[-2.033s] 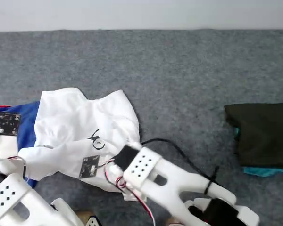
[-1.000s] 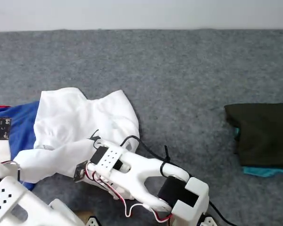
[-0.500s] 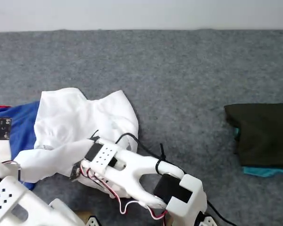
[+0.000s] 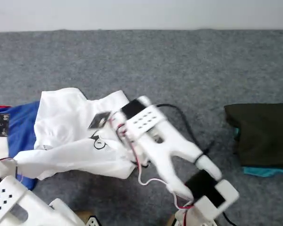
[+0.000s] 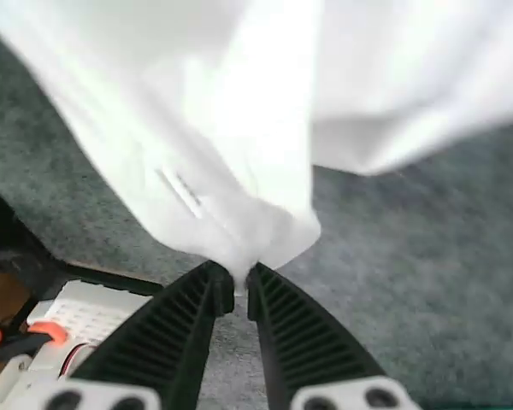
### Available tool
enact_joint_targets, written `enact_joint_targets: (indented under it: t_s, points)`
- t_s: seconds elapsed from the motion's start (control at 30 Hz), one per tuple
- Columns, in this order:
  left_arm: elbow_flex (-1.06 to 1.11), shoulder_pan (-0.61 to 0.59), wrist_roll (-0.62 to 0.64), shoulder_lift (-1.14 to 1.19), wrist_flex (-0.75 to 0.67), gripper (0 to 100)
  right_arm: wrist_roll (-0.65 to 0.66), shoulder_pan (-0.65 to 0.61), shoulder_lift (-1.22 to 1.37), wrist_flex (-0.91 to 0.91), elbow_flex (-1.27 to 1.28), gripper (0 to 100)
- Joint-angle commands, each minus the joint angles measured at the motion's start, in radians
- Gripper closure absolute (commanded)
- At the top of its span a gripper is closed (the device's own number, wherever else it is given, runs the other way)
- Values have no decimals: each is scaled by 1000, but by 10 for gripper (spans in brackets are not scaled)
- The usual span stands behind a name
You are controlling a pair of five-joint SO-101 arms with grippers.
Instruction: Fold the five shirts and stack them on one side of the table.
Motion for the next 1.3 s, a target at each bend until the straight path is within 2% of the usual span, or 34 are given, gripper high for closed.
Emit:
enact_joint_targets:
  t_s: [0.0,0.27,0.4,0.5,0.63,0.8,0.87,1.03,1.13,1.27]
  points:
    - [-56,89,61,-18,5,986,11,71,-125,18,-44,988]
    - [-214,485,353,-18,51,986,6,176,-314,10,-51,988]
    - [-300,666,419,-11,44,986,8,229,-390,21,-120,988]
    - [-334,750,433,-9,15,986,12,289,-410,19,-175,988]
    - [-331,767,433,-8,-34,986,58,355,-367,8,-186,988]
    - [-288,767,428,-8,-31,986,124,363,-228,30,-184,985]
    - [-251,767,428,-11,-26,986,143,363,-182,73,-186,944]
    - [-206,766,427,-17,20,986,110,415,-232,85,-157,747]
    - [-170,766,425,-17,28,986,121,424,-302,85,-112,743]
    - [-125,766,425,-15,23,986,206,400,-363,82,35,742]
